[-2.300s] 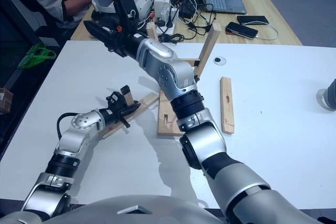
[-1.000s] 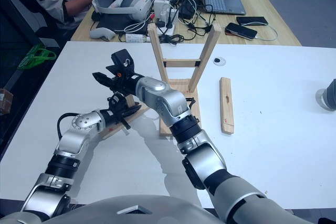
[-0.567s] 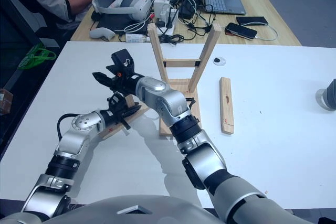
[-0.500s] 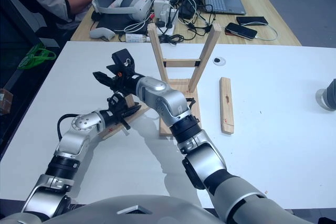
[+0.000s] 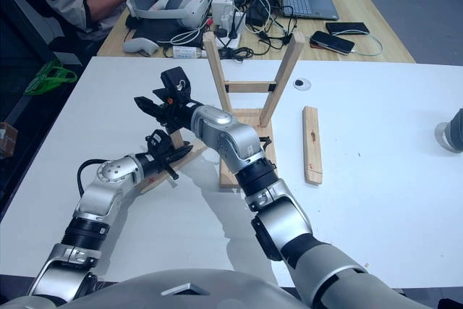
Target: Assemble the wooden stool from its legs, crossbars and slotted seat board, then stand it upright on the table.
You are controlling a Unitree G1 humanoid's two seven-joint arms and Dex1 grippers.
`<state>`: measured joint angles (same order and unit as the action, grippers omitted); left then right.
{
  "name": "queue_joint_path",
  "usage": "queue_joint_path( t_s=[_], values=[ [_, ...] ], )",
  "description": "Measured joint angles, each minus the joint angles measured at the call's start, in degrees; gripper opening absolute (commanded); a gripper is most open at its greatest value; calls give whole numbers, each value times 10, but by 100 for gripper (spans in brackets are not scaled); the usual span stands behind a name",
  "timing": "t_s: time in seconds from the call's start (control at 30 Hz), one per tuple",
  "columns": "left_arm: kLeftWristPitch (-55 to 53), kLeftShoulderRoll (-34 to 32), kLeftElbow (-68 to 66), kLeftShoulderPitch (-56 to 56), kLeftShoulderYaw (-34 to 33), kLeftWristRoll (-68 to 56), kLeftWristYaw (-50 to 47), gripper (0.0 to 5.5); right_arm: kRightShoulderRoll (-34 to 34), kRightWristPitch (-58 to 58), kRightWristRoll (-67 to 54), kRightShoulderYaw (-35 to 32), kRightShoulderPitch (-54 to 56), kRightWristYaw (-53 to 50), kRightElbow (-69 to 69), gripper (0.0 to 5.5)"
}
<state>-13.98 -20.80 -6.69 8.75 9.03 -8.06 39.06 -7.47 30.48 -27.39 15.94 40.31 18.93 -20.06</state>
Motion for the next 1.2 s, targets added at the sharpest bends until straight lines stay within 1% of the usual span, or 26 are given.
queue_joint_path(
  t_s=[0.1, 0.2, 0.27, 0.33, 0.43, 0.5, 0.6, 0.67, 0.73, 0.8, 0.83, 0.87, 0.97, 1.07, 1.2],
  values=[
    [1, 0, 5, 0, -2, -5, 4, 59, 0, 4, -6, -22, 0, -10, 4, 270],
    [7, 0, 6, -1, -8, -5, 0, 59, 1, 21, -25, -50, 1, -22, 51, 270],
    [8, 1, 3, 0, -20, -3, -25, 59, 1, 47, -58, -85, 1, -36, 134, 270],
    [8, 4, -2, 0, -31, 6, -50, 59, 4, 70, -82, -104, -4, -42, 210, 270],
    [6, 6, -12, 0, -38, 18, -79, 59, 33, 120, -117, -122, -59, -50, 325, 270],
    [0, 6, -14, -1, -40, 25, -92, 59, 72, 153, -135, -145, -97, -59, 395, 270],
    [-11, 6, -16, -1, -56, 32, -125, 59, 121, 155, -131, -184, -142, -73, 483, 270],
    [-31, 8, -11, -2, -74, 32, -153, 59, 146, 137, -108, -190, -180, -74, 516, 270],
    [-66, 15, 17, -11, -105, 28, -194, 59, 178, 124, -86, -218, -249, -74, 530, 270],
    [-92, 31, 50, -14, -125, 18, -223, 59, 190, 109, -65, -252, -315, -85, 525, 270],
    [-96, 37, 58, -14, -127, 16, -230, 59, 191, 104, -59, -260, -328, -88, 521, 270],
    [-107, 55, 66, -10, -134, 7, -245, 59, 187, 80, -34, -264, -351, -108, 506, 270],
    [-120, 75, 65, 2, -138, 5, -265, 59, 153, 42, 14, -245, -359, -148, 473, 270],
    [-127, 75, 63, 9, -147, 5, -272, 59, 119, 24, 34, -206, -359, -162, 468, 270],
    [-140, 72, 59, 14, -144, 7, -267, 59, 94, 20, 50, -178, -370, -173, 467, 270]
  ],
)
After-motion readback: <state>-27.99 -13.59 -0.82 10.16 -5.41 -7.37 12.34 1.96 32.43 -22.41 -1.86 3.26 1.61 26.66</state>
